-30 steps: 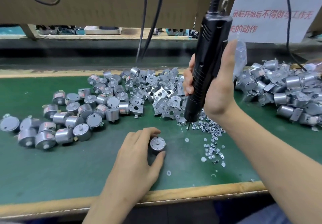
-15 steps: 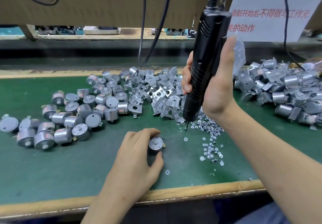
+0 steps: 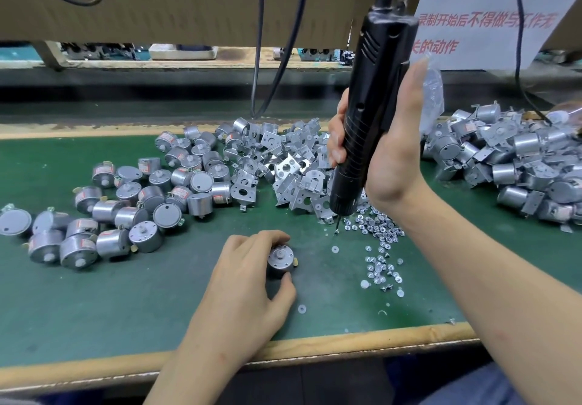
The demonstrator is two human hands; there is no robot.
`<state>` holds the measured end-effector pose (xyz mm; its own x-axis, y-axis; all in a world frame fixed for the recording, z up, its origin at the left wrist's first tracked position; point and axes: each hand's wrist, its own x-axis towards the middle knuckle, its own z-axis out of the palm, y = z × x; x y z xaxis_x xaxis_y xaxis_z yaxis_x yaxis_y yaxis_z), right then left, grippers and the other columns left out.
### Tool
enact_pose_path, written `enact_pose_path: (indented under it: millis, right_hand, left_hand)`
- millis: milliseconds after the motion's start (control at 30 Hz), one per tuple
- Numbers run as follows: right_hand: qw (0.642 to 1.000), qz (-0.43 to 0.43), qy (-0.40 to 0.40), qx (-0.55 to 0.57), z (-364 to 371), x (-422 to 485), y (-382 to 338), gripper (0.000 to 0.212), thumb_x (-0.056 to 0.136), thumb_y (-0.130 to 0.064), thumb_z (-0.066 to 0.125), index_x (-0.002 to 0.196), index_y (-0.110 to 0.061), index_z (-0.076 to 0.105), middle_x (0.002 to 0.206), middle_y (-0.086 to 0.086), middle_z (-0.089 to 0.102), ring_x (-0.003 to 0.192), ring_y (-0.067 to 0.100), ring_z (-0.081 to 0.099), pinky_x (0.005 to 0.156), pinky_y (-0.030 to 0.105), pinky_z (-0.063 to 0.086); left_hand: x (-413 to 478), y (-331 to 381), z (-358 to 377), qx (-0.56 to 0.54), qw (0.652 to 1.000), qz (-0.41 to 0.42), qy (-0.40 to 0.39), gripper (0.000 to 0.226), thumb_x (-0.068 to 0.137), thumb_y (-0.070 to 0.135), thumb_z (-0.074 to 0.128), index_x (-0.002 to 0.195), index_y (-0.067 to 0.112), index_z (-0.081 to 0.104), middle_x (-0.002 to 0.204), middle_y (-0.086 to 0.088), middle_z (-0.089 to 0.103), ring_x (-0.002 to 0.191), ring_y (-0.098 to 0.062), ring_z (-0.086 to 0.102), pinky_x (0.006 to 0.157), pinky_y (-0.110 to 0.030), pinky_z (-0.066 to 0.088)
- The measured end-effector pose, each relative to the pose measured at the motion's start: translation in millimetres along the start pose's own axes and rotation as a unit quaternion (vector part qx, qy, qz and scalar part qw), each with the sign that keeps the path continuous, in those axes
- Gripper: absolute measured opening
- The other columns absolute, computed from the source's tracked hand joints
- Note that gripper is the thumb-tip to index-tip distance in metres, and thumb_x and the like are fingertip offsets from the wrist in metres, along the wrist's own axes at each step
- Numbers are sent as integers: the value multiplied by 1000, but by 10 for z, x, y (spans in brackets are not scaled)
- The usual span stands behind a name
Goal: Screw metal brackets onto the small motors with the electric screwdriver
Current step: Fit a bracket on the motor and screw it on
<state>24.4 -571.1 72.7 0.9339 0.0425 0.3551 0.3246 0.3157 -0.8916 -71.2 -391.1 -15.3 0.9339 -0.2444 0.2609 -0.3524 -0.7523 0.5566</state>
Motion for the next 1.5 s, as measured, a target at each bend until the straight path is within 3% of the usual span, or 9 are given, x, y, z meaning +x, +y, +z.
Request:
enact_pose_path:
  millis: [133,267,733,1500]
  right_hand:
    - [1000,1,-4,-14,-3,0,4,75,84,-85,32,75,-14,57,60,8,50,49,23,44,54,33,37]
    - [1000,7,-6,-9,-17,5,6,69,86,-73,22,75,-15,57,59,7,50,48,23,44,53,31,37]
    - [1000,-22,1,17,-5,-28,-5,67,93,-63,14,81,-7,50,62,7,47,47,20,44,49,27,38]
    - [1000,-2,14,-2,-6,-24,-4,69,92,-65,14,78,-8,51,57,7,47,46,21,42,48,26,37]
  left_hand:
    - [4,5,-2,0,1000,1,-1,41,78,17,69,117,28,58,102,29,54,104,-5,47,87,-1,30]
    - [6,9,-4,1,1000,2,0,41,78,16,70,116,27,58,102,28,55,103,-5,47,87,-1,30]
    - [5,23,-8,2,1000,0,1,40,78,14,70,115,25,59,101,25,57,101,-7,47,87,-2,30]
    - [8,2,15,7,1000,1,7,37,79,18,68,115,25,59,103,22,59,101,-8,46,88,-3,30]
